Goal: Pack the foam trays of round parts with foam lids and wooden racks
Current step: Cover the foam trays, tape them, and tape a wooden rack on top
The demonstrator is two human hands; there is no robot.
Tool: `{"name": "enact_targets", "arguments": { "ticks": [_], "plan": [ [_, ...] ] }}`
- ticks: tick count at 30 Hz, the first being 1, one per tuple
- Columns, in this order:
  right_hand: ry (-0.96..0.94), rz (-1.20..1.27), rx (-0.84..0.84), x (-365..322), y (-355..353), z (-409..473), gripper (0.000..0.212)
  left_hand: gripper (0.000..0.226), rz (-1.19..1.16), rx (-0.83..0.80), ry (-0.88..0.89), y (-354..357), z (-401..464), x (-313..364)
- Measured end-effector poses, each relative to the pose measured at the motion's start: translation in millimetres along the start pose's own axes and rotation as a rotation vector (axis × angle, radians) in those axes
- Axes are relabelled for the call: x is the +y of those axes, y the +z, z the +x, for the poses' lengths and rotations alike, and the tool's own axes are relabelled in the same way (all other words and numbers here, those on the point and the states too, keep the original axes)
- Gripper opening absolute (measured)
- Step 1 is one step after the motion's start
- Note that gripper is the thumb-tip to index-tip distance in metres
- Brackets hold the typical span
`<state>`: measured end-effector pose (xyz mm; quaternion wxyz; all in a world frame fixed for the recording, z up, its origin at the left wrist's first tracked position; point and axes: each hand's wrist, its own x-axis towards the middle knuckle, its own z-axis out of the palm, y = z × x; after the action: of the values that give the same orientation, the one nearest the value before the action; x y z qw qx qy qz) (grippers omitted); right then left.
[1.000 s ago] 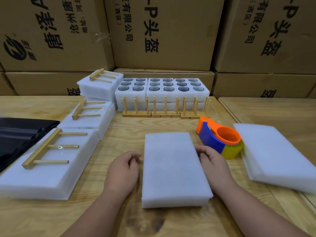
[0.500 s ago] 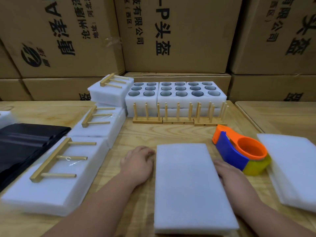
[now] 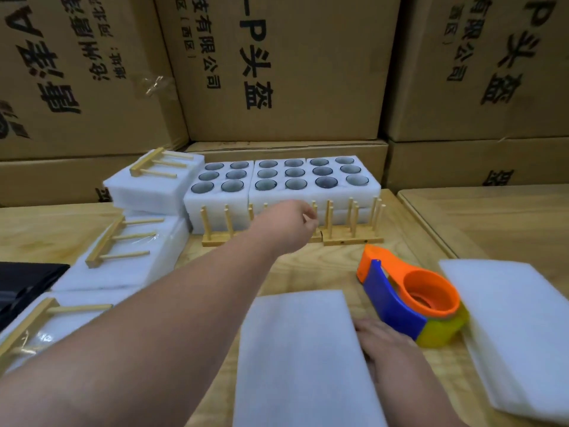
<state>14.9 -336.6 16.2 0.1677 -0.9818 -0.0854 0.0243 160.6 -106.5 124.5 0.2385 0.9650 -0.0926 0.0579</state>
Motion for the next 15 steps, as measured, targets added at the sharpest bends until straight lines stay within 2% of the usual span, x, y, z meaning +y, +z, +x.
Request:
{"name": "enact_targets", "arguments": {
  "ticks": [1, 2, 4, 6, 7, 8, 9, 12, 15],
  "plan": [
    [-0.118, 0.040, 0.112, -15.8, 8.1, -1.7, 0.055, 0.019, 0.049, -0.012, -0.012, 2.2, 10.1, 9.2],
    [-0.152, 0.035, 0.190, -36.4, 14.6, 6.8, 0.052, 0.021, 0.093, -0.026, -0.032, 5.6, 20.0, 16.8],
    [-0.153, -0.019, 0.099, -29.9, 41.4, -0.6, 0.048, 0.023, 0.141, -0.055, -0.087, 13.8, 37.9, 27.4],
    [-0.166, 0.099, 0.149, -32.7, 32.0, 0.8, 0.050, 0.023, 0.125, -0.070, -0.146, 23.3, 52.9, 33.0],
    [-0.109, 0.122, 0.155, -32.4, 19.8, 3.7, 0.048, 0.023, 0.104, -0.068, -0.171, 28.7, 59.3, 34.7],
    [-0.056, 0.149, 0.042, -36.2, 7.0, 6.9, 0.041, 0.024, 0.087, -0.061, -0.194, 33.8, 64.8, 35.9],
    [-0.056, 0.148, 0.020, -40.5, 0.8, 12.3, 0.038, 0.025, 0.080, -0.048, -0.212, 38.8, 69.4, 37.0],
    [-0.055, 0.006, 0.021, -32.4, 10.1, 4.4, 0.050, 0.028, 0.076, -0.023, -0.246, 50.7, 78.4, 38.5],
    [-0.137, 0.091, 0.242, -29.9, 34.1, -21.1, 0.030, 0.025, 0.060, -0.022, -0.250, 58.9, 81.2, 37.1]
  ]
}}
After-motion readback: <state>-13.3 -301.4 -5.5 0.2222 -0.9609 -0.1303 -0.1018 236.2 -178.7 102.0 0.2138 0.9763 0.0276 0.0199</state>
